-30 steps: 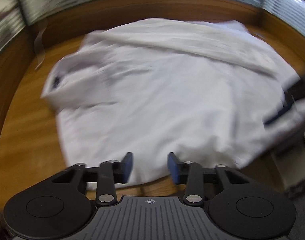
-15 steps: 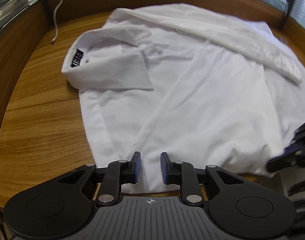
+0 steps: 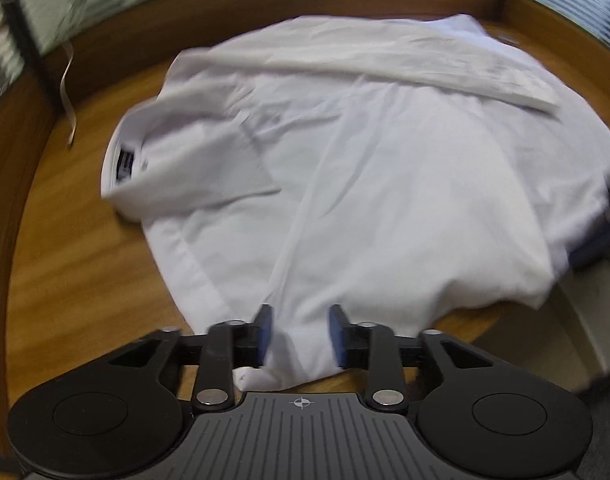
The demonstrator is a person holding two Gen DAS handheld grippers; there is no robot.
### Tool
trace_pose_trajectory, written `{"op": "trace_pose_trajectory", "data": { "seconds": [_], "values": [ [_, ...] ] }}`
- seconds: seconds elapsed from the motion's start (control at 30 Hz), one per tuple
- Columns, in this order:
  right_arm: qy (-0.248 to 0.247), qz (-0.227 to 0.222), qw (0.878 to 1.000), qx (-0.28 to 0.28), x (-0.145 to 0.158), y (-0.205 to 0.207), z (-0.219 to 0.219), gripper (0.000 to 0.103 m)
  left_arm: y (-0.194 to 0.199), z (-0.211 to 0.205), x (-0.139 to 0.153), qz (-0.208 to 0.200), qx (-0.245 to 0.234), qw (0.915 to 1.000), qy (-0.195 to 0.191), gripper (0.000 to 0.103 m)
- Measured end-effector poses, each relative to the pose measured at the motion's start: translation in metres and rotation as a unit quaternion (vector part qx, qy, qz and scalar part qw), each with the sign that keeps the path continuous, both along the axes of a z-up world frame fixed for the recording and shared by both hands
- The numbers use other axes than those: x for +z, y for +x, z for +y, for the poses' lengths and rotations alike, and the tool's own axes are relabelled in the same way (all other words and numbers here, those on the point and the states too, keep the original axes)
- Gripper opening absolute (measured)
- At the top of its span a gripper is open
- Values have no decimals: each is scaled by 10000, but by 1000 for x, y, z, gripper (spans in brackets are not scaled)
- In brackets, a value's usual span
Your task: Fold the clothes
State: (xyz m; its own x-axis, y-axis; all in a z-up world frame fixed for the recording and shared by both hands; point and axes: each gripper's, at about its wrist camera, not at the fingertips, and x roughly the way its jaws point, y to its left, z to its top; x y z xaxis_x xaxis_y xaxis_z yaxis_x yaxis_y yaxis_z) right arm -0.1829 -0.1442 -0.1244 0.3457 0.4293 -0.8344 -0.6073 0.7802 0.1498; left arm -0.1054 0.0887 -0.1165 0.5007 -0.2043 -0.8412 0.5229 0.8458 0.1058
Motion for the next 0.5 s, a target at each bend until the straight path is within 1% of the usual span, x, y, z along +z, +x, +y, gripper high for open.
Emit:
{"op": "trace_pose_trajectory", "data": {
  "seconds": [0.03, 0.07, 0.1, 0.2, 0.23, 0.3, 0.33, 0.37, 0.4, 0.43, 0.47, 0.5],
  "values": [
    [-65, -171, 9998, 52, 6, -1, 2, 38, -4, -1, 3, -53, -158, 9998, 59, 42],
    [-108, -223, 9996, 133, 7, 0, 6, 46, -8, -1, 5, -100, -321, 9994, 123, 46],
    [-149, -273, 9993, 211, 8, 0, 10, 47, -13, -2, 7, -148, -484, 9985, 187, 47],
    [22, 114, 9999, -107, -6, 9, 18, 47, -21, -6, 9, -307, -897, 9946, 424, 52],
    [79, 244, 9994, -213, -11, 12, 21, 47, -23, -7, 8, -362, -1006, 9931, 492, 57],
    [194, 501, 9976, -425, -21, 17, 26, 46, -27, -10, 5, -442, -1213, 9898, 602, 59],
    [251, 628, 9963, -532, -25, 20, 28, 44, -28, -11, 3, -458, -1300, 9884, 646, 59],
    [336, 636, 9950, -694, -28, 22, 29, 36, -29, -11, 1, -474, -1378, 9869, 685, 59],
    [420, 643, 9934, -856, -30, 24, 29, 30, -30, -13, -2, -493, -1425, 9860, 705, 60],
    [422, 639, 9920, -1008, -29, 24, 28, 13, -31, -14, -4, -516, -1450, 9855, 710, 60],
    [426, 636, 9903, -1160, -29, 24, 27, 4, -31, -16, -5, -539, -1475, 9850, 716, 60],
    [599, 658, 9880, -1261, -25, 25, 23, 2, -32, -17, -7, -561, -1500, 9845, 721, 60]
  ]
}}
